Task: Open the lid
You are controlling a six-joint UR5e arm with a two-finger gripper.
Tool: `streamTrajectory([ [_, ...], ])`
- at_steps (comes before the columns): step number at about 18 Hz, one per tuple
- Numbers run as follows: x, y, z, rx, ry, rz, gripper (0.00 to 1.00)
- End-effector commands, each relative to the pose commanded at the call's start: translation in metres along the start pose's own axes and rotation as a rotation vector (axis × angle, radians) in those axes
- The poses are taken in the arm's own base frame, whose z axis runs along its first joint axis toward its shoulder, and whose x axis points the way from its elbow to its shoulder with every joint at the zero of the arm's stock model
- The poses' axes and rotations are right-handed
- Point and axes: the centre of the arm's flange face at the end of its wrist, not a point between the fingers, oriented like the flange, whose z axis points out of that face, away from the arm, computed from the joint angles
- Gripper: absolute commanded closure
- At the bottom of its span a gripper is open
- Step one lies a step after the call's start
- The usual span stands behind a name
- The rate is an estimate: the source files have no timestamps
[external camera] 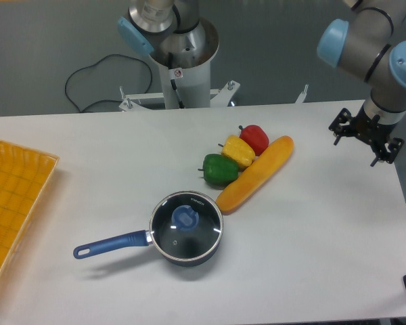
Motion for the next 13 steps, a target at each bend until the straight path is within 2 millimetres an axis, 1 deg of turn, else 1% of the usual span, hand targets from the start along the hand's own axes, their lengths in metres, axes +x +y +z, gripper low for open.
streamTrajectory([
  [5,0.003,-0.004,-0.001,0.0,0.0,0.006,0.0],
  [10,0.013,-0.005,-0.007,-0.007,-0.006,-0.001,0.0],
  [12,0.022,-0.003,-0.007,-0.002,-0.001,-0.008,0.0],
  [13,0.03,-0.003,-0.015,-0.001,-0.015,-0.007,0.0],
])
